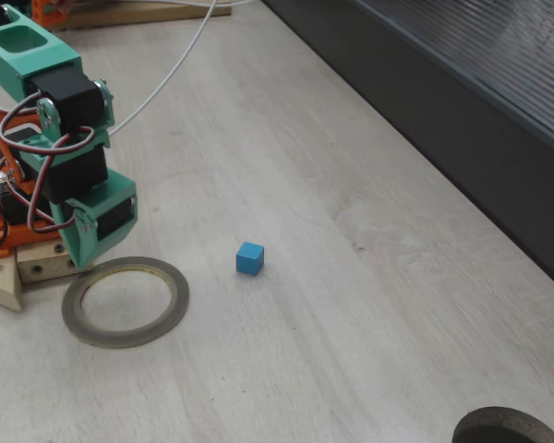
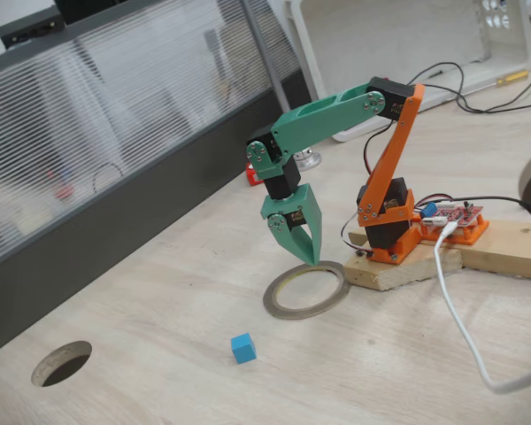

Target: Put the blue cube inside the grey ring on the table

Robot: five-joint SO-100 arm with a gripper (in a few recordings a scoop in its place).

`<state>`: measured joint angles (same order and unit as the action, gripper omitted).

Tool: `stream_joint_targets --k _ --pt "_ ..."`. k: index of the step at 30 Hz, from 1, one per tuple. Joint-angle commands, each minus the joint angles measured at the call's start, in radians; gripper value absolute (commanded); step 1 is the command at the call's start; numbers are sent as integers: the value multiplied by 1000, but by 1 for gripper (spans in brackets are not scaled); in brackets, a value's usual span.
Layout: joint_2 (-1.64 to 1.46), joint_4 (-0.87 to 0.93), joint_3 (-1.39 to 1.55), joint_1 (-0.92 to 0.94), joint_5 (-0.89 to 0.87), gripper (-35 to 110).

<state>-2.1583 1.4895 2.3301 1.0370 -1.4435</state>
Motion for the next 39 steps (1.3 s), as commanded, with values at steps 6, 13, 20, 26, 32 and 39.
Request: stream_joint_targets --k 6,13,20,26,32,39 --pt "-15 12 0 2 -12 0" --pt "-15 14 0 2 -12 0" --pt "-15 15 0 8 -12 0" --pt "-15 9 0 2 -12 0" --pt "-15 15 0 0 -14 0" --pt "-15 6 -8 -26 -15 0"
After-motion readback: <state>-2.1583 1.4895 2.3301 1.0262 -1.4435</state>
